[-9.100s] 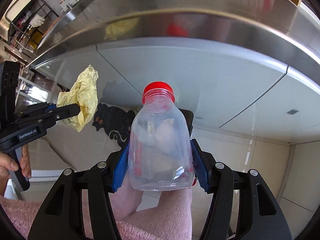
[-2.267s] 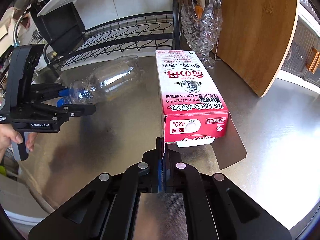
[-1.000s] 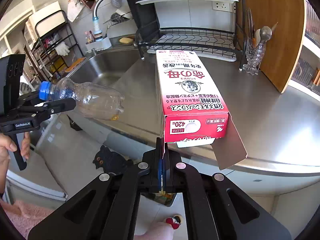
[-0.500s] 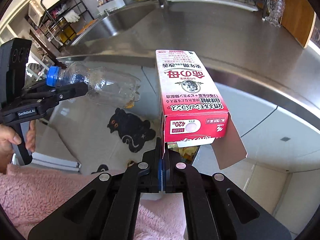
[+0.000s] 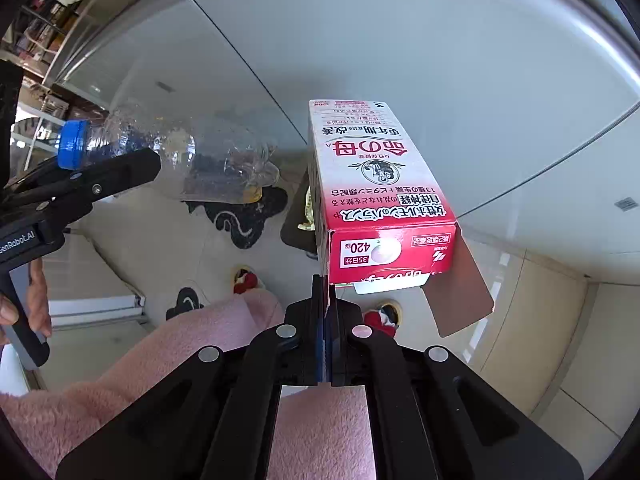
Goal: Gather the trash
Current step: 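Carry the blue-capped bottle and milk carton down over the black bin, then open both tools to drop the bottle and carton into the bin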
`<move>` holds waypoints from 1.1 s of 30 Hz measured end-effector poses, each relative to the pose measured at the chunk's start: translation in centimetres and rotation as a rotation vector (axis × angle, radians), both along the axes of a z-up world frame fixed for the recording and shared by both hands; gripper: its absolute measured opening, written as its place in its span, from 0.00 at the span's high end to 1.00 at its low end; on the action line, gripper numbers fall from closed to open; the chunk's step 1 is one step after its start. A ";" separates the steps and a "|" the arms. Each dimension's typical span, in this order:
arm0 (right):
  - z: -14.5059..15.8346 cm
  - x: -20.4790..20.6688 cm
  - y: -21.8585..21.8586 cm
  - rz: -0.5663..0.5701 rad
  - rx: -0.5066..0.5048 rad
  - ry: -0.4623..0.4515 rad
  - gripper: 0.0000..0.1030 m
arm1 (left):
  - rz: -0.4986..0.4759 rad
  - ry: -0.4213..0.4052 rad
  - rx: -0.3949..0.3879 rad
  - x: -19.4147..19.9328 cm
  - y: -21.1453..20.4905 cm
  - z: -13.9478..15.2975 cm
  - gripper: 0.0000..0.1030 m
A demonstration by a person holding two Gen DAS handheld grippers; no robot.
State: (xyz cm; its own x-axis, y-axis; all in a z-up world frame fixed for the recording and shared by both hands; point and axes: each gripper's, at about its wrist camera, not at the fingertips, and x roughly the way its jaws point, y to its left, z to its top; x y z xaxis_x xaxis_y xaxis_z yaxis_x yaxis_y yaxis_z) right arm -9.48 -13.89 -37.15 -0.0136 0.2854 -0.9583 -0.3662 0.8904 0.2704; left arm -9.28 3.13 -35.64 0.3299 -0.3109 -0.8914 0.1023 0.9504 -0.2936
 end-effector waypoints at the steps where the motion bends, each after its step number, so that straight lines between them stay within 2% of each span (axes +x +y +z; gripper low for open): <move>1: -1.1 0.2 0.3 -0.006 -0.006 0.017 0.98 | 0.002 0.011 -0.001 0.5 0.0 -1.0 0.46; 10: -11.0 1.4 1.8 -0.076 -0.039 0.183 0.98 | -0.014 0.127 0.046 3.8 -0.4 -10.0 0.46; 17: -16.6 2.3 2.5 -0.125 -0.053 0.291 0.98 | -0.056 0.197 0.058 4.8 -1.6 -15.4 0.46; 22: -18.3 4.0 2.0 -0.114 -0.071 0.313 0.98 | -0.061 0.227 0.056 5.9 -1.8 -17.3 0.46; 30: -18.8 5.9 1.7 -0.132 -0.058 0.322 0.98 | -0.060 0.241 0.029 7.3 -1.6 -17.3 0.45; 33: -18.6 6.0 1.8 -0.135 -0.046 0.323 0.95 | -0.037 0.223 0.025 7.5 -0.9 -16.7 0.37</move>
